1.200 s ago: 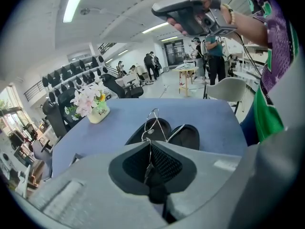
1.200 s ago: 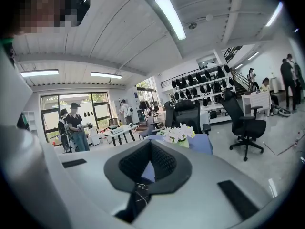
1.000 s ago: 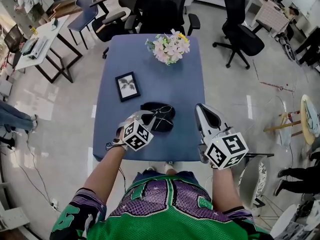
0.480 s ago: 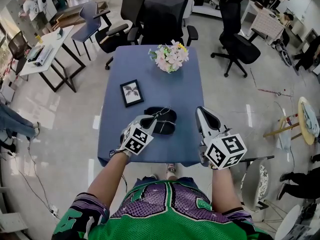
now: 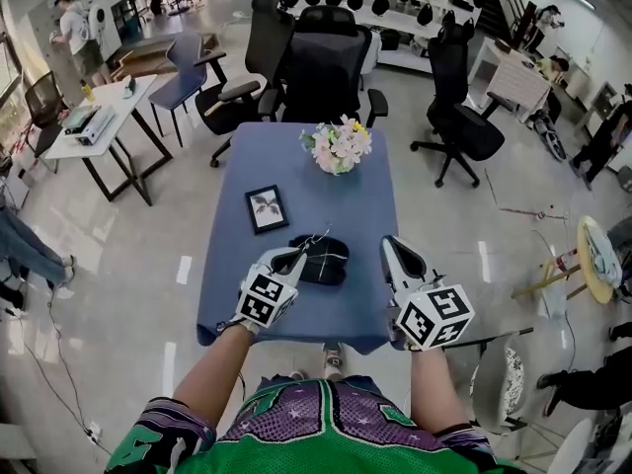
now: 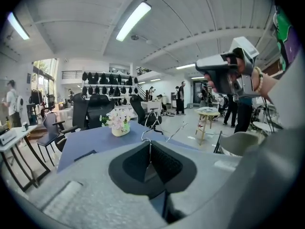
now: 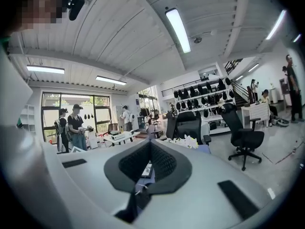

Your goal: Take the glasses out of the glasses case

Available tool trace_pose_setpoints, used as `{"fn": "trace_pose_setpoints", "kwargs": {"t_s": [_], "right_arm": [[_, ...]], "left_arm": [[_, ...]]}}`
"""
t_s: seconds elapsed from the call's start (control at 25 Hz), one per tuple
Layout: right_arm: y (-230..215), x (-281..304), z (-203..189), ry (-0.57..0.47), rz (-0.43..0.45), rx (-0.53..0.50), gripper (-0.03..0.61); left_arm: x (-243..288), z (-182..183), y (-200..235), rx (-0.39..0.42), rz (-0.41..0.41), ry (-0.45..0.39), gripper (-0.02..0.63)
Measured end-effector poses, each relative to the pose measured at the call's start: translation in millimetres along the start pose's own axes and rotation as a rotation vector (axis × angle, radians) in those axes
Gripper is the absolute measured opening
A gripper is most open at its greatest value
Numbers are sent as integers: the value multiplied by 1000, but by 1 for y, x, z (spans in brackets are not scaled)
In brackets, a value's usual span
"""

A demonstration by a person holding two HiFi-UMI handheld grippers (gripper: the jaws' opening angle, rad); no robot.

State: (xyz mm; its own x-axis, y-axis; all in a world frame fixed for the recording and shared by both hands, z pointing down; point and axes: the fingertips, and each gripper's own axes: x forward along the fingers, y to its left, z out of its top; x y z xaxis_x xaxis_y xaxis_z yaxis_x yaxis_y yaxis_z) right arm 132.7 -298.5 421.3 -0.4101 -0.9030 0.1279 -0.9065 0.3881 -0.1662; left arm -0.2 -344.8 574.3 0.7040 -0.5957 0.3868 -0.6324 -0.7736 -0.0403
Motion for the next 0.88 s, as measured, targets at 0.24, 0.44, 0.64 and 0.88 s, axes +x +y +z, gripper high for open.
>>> {"fn": "trace_pose_setpoints", "kwargs": {"t_s": [0.24,0.44,0.64,0.88], "right_arm": [[26,-5,1,-2,15,-23,2],[49,-5,4,-16,25,-51,2],[67,-13,9,-47,32,-63,2],[87,-26,12,-78,32,-76,2]], "left_arm": [[-35,15,-4,-15,54,-77,21],[-62,31,-14,-74,55,-163,21],[-94,51,-23,-120,56,-244,21],[-136,82,-25,-141,67,-330,21]]}}
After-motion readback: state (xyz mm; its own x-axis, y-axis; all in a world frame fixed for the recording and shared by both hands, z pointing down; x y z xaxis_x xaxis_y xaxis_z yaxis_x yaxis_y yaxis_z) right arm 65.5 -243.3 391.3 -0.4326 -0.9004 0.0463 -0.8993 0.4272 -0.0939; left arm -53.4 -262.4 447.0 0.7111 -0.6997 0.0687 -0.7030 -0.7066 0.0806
